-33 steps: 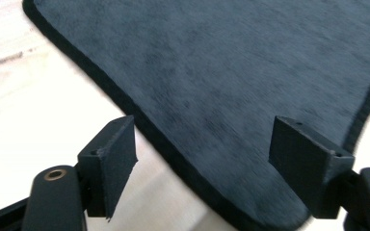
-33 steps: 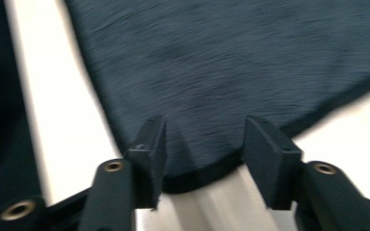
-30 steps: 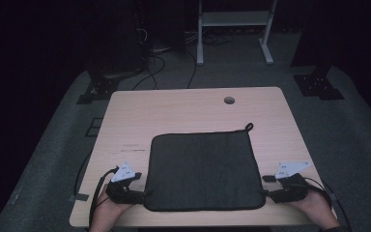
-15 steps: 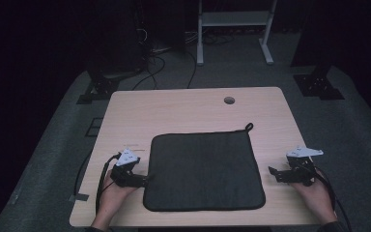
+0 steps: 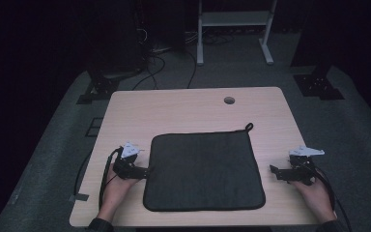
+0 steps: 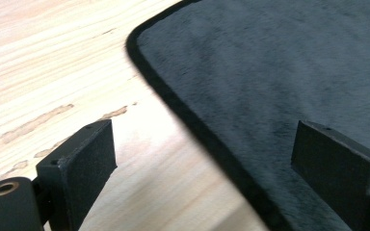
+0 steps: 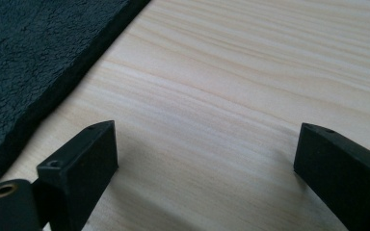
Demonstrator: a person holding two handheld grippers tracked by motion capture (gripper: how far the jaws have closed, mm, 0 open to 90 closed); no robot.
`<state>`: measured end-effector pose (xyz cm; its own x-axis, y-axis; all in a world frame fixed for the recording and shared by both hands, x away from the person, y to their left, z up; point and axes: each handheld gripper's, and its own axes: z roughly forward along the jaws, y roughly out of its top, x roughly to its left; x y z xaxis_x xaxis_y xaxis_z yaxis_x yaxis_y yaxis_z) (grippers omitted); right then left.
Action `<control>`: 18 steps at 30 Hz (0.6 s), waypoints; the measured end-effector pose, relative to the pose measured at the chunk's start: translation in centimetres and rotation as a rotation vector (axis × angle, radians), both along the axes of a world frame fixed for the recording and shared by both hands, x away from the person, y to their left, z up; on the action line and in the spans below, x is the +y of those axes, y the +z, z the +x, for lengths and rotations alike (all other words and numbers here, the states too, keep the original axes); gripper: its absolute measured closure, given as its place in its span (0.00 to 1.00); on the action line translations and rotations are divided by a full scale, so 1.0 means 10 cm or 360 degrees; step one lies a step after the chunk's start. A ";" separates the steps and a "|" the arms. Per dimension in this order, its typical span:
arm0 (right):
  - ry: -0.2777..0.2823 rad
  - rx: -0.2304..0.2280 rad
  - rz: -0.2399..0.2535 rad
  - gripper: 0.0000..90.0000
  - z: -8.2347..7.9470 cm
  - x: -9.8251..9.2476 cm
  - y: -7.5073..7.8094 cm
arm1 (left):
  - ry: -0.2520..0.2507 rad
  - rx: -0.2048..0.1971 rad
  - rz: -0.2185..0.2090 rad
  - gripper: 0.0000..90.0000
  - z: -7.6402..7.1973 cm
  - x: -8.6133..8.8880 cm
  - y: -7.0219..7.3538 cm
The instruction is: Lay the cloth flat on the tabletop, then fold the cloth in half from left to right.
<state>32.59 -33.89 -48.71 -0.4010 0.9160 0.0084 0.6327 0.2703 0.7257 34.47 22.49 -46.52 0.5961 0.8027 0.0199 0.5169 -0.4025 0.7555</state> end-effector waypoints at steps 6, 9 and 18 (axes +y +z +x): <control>-0.0016 0.0004 0.0003 0.08 0.00 0.00 0.00 | 0.0054 0.0006 0.0002 0.12 0.05 0.03 -0.03; -0.0011 0.0006 0.0003 0.08 0.00 0.00 0.00 | 0.0067 0.0006 0.0022 0.14 0.07 0.02 -0.05; 0.0006 0.0003 0.0001 0.08 0.00 0.00 0.00 | 0.0074 0.0024 0.0057 0.27 0.06 -0.03 -0.12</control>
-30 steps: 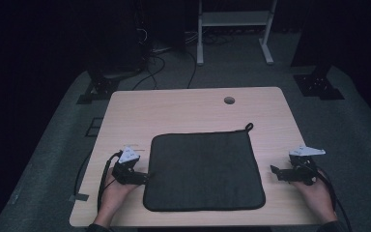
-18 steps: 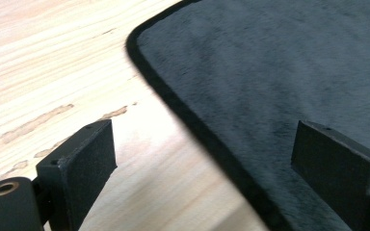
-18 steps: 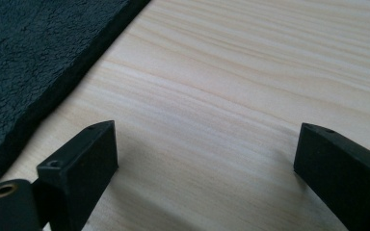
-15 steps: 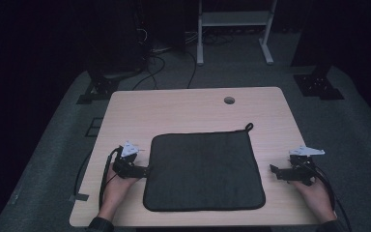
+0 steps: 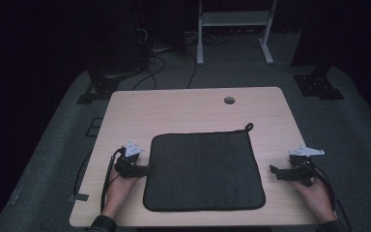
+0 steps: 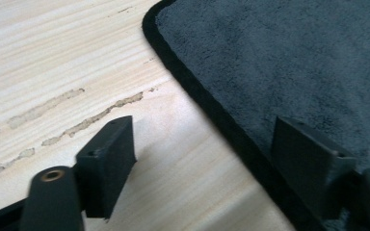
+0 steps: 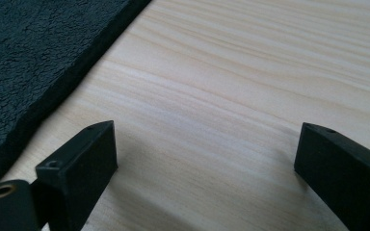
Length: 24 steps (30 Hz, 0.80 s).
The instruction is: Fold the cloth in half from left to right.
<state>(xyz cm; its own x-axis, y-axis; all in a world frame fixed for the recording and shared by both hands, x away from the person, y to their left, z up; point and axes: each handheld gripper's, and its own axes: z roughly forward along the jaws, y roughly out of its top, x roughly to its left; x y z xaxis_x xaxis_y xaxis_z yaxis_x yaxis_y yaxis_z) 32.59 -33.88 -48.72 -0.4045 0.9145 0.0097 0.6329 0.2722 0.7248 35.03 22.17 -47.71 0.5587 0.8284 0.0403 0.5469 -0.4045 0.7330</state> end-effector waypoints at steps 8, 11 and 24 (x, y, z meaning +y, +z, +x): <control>0.0024 -0.0001 0.0000 0.08 0.00 0.01 0.00 | -0.0045 0.0023 -0.0058 0.60 -0.06 -0.05 0.02; 0.0033 0.0001 0.0001 0.08 -0.01 0.01 0.00 | -0.0050 0.0035 -0.0064 0.70 -0.07 -0.08 0.02; 0.0045 0.0002 0.0001 0.08 -0.01 0.01 0.00 | -0.0120 0.0069 -0.0154 0.93 -0.06 -0.07 0.02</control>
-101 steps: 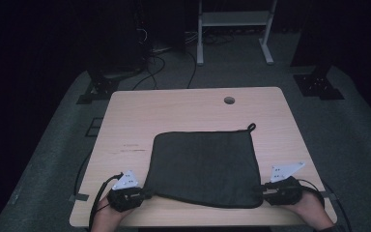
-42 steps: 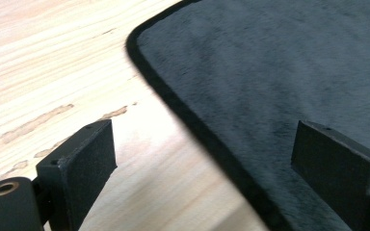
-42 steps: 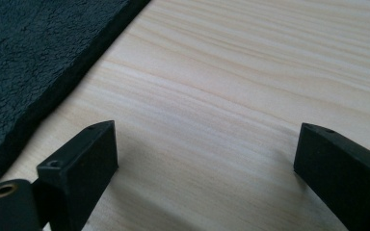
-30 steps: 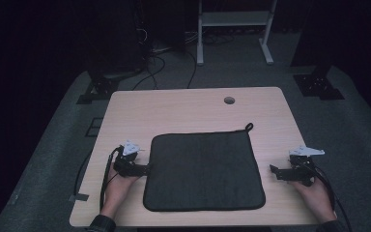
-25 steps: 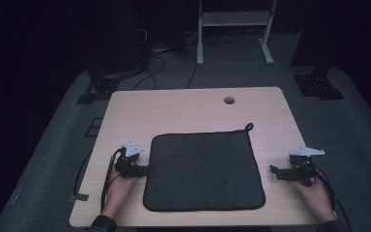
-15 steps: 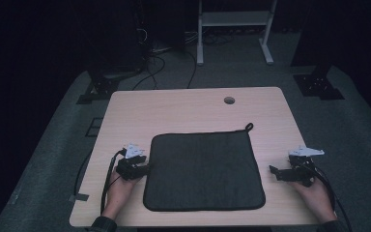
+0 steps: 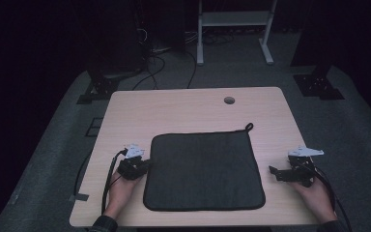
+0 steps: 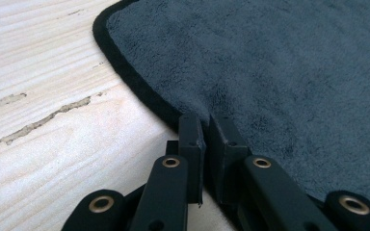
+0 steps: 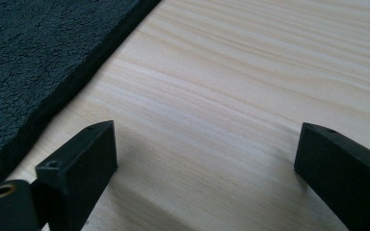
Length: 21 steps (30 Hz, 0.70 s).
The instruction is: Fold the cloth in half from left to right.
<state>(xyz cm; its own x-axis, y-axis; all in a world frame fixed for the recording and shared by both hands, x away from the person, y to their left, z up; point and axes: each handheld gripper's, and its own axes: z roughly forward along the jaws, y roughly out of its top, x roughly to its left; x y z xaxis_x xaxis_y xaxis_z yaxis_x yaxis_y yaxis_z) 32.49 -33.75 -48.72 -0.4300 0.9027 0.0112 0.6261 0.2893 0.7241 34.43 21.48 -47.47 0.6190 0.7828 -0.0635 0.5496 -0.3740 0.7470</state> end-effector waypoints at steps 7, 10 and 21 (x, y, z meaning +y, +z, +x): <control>0.0004 -0.0001 0.0000 0.08 0.00 0.00 0.00 | -0.0026 -0.0011 -0.0139 0.93 -0.01 0.01 0.09; 0.0007 -0.0001 0.0000 0.08 0.00 0.00 0.00 | -0.0046 -0.0019 -0.0184 0.93 0.01 -0.02 0.13; 0.0007 -0.0001 0.0000 0.08 0.00 0.00 0.00 | -0.0145 -0.0047 -0.0289 0.93 0.07 -0.28 0.26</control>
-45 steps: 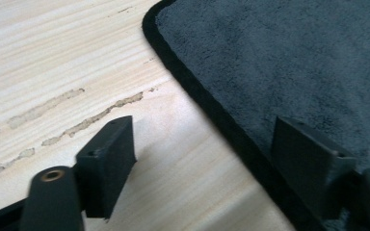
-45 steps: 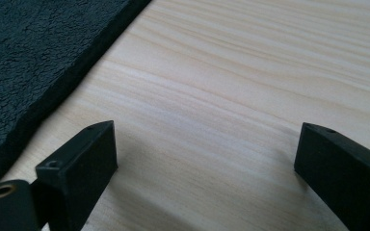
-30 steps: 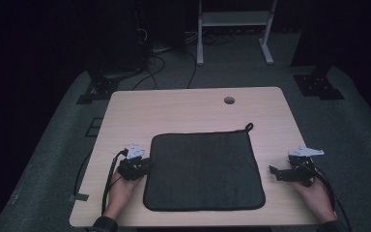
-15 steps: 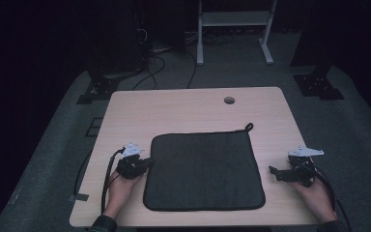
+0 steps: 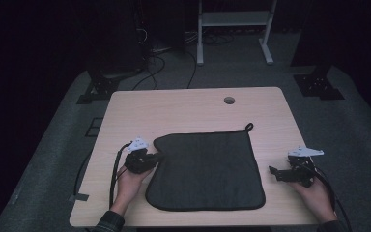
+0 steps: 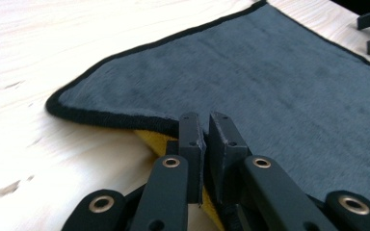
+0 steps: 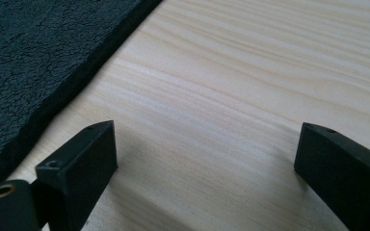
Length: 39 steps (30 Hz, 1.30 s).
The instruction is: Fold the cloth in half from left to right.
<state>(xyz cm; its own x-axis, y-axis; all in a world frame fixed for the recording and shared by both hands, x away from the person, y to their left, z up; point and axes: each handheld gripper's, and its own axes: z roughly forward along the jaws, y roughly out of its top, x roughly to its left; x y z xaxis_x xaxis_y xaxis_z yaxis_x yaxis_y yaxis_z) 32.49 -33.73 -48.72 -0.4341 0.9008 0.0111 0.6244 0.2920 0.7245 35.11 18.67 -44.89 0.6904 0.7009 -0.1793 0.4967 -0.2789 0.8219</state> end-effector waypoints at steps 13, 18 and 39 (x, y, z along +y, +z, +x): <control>0.0000 0.0000 0.0000 0.08 0.00 0.00 0.00 | -0.0135 -0.0011 -0.0049 0.93 0.09 -0.38 0.09; 0.0000 0.0000 -0.0001 0.08 0.00 0.00 0.00 | -0.0184 -0.0013 -0.0069 0.94 0.13 -0.55 0.12; 0.0000 0.0000 -0.0001 0.08 0.00 0.00 0.00 | -0.0377 0.0011 -0.0130 0.94 0.25 -1.27 0.13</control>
<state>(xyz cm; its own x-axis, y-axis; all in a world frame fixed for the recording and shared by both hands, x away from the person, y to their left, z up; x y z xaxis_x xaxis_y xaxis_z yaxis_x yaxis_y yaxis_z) 32.49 -33.74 -48.72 -0.4344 0.9007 0.0105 0.6242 0.2926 0.7244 37.66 5.98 -43.64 0.8322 0.5026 -0.2341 0.4311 -0.3210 0.8433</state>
